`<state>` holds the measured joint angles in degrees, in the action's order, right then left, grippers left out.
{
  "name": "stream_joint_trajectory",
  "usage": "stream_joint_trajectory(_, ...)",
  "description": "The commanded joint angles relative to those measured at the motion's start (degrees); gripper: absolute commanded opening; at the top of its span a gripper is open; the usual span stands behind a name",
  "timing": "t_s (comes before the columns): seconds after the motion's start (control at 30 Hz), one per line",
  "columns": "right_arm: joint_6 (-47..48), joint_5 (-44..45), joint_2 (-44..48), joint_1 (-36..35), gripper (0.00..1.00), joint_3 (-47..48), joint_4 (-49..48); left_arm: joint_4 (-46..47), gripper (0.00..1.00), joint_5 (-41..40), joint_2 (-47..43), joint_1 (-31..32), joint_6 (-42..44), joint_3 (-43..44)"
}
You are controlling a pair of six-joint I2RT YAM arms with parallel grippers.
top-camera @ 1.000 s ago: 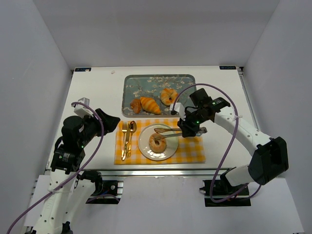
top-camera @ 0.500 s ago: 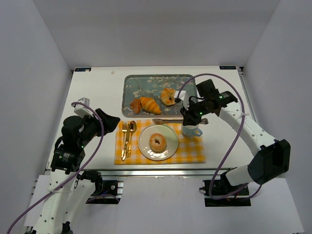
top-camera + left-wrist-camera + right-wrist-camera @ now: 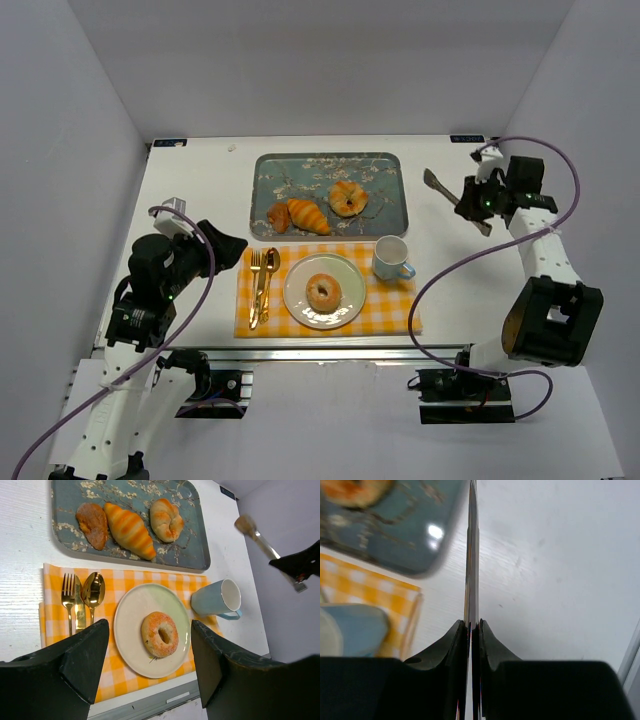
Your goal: Place the bread
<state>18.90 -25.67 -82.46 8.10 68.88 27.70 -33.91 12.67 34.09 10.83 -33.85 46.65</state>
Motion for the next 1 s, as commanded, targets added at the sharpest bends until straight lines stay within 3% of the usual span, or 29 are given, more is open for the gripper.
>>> stream_joint_trajectory(0.0,-2.12,8.08,-2.18,1.74,0.00,-6.73,-7.57,2.18,0.76,0.96,0.45,-0.28,0.80,1.25)
stream_joint_trajectory(0.23,-2.45,12.04,-4.90,2.10,0.02,-16.67,-16.28,3.24,0.76,1.92,2.39,-0.28,1.33,1.69)
stream_joint_trajectory(0.27,-3.24,12.66,-5.60,2.10,0.15,-16.94,-15.67,3.32,0.76,1.92,2.74,-0.20,1.41,1.86)
stream_joint_trajectory(0.3,-3.34,13.01,-6.31,2.10,0.22,-16.94,-15.23,3.33,0.76,1.84,2.91,-0.28,1.41,1.95)
stream_joint_trajectory(0.37,-2.90,13.28,-8.07,2.01,0.30,-17.11,-13.74,3.41,0.76,1.92,3.00,-0.28,1.41,1.95)
stream_joint_trajectory(0.5,-0.18,12.58,-8.86,2.19,0.59,-17.82,-12.68,3.50,0.76,2.01,3.18,-0.20,1.41,1.60)
stream_joint_trajectory(0.6,1.05,10.74,-8.51,2.88,0.73,-17.29,-11.02,3.76,0.76,2.10,3.09,-0.28,1.33,1.42)
stream_joint_trajectory(0.8,2.28,8.61,-4.83,4.29,0.86,-11.76,-5.83,3.41,0.76,1.84,3.53,-0.20,1.77,1.77)
stream_joint_trajectory(0.97,0.71,11.43,-3.50,4.21,0.89,-3.60,-0.55,4.20,0.76,2.63,3.88,-0.28,1.68,1.16)
